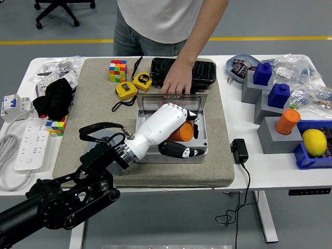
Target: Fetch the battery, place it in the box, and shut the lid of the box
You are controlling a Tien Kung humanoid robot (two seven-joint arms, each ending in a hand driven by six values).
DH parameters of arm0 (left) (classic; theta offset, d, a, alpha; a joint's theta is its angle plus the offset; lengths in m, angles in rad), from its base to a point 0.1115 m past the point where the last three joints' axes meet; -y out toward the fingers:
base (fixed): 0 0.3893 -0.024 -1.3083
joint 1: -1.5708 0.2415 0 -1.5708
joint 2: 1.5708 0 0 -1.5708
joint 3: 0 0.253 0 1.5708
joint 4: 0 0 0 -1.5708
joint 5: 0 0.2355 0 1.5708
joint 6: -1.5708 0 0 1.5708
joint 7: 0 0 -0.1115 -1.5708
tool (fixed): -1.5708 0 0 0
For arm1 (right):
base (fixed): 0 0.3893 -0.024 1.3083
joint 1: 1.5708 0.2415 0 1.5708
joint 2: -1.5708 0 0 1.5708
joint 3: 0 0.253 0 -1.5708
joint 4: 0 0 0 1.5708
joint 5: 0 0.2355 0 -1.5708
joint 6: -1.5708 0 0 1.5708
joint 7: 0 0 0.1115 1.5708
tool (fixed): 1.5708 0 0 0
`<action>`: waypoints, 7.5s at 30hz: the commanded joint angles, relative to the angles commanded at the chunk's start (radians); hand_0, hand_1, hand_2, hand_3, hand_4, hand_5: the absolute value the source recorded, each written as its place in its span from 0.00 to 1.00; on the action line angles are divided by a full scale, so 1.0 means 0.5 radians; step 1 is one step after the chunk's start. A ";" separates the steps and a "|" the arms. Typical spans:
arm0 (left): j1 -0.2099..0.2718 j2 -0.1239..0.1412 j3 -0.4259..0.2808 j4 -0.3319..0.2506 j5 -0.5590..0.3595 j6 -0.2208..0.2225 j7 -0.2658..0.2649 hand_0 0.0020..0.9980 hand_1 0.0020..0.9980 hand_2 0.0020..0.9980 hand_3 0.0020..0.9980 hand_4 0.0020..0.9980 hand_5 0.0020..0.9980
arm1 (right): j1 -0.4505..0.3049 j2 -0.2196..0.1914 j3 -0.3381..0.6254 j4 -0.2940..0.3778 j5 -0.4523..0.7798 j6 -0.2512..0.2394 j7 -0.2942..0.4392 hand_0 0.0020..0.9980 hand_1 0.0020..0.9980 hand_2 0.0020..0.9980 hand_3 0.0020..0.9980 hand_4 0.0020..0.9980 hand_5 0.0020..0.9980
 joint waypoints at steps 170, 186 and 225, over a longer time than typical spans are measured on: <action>-0.200 -0.133 -0.563 -0.009 0.593 -0.943 1.109 1.00 1.00 1.00 0.98 1.00 1.00 | 0.005 0.007 0.047 0.000 -0.041 0.002 -0.008 0.97 0.78 0.75 0.80 1.00 1.00; -0.172 -0.089 -0.462 -0.174 0.561 -1.145 1.265 1.00 1.00 0.96 0.88 1.00 1.00 | 0.007 0.004 0.036 0.000 -0.035 0.003 -0.010 0.97 0.78 0.75 0.80 1.00 1.00; -0.139 0.008 -0.083 -0.714 0.332 -1.655 1.687 1.00 0.93 0.84 0.84 1.00 1.00 | 0.007 0.002 0.020 0.000 -0.014 0.007 -0.010 0.97 0.78 0.75 0.79 1.00 1.00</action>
